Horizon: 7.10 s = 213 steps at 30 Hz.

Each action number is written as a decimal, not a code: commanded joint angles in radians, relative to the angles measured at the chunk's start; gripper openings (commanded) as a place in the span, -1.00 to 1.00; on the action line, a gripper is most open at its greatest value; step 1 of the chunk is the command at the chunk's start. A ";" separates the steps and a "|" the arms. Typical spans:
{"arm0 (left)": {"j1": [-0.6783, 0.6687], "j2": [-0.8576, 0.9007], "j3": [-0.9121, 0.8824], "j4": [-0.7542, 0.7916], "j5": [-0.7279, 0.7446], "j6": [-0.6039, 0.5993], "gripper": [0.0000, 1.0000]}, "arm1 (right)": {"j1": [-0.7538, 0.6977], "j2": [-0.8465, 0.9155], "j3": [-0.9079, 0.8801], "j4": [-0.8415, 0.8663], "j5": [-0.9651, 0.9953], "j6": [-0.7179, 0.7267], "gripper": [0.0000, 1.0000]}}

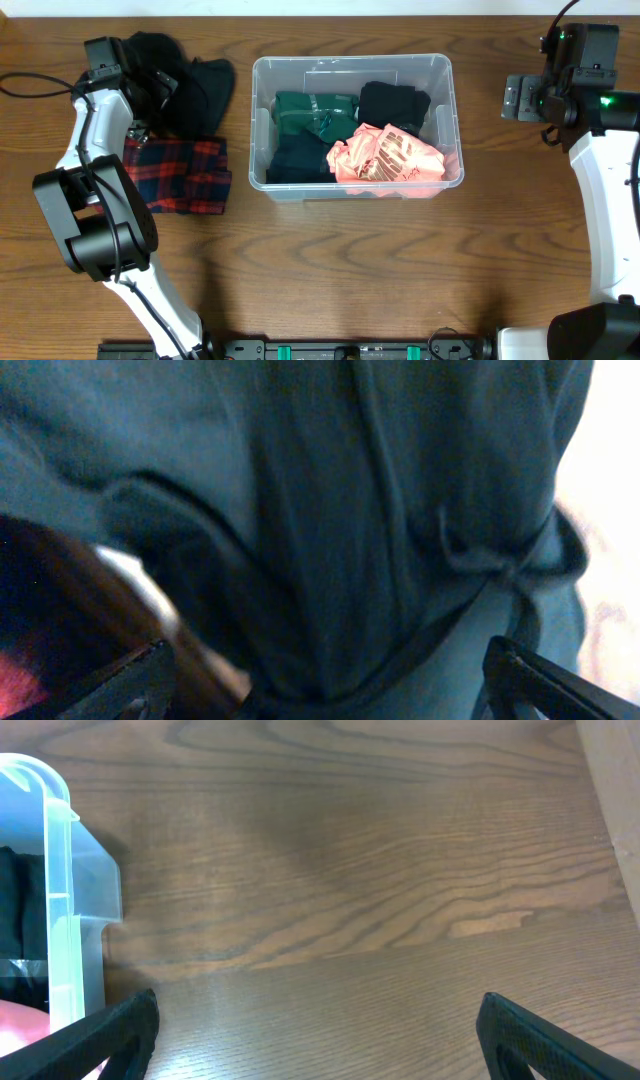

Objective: Pack container
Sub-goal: 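Lower the left gripper onto the black garment and close it, then lift the black garment with the left gripper and swing it right, then carry the black garment right over the bin with the left gripper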

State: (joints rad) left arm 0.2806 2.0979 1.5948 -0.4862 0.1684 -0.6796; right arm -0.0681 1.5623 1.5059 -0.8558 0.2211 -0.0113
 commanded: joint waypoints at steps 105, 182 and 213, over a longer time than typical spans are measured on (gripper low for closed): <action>-0.470 -0.552 -0.007 -0.344 0.620 0.583 -0.88 | -0.006 0.005 -0.002 -0.001 0.007 -0.001 0.99; -0.503 -0.294 -0.009 -0.336 0.362 0.571 -0.88 | -0.006 0.005 -0.002 -0.001 0.007 -0.001 0.99; -0.563 -0.431 0.092 -0.316 0.618 1.275 -0.88 | -0.006 0.005 -0.002 -0.001 0.007 -0.001 0.98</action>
State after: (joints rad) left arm -0.2668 1.6890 1.6451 -0.8261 0.7128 0.5148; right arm -0.0681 1.5623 1.5059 -0.8555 0.2211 -0.0113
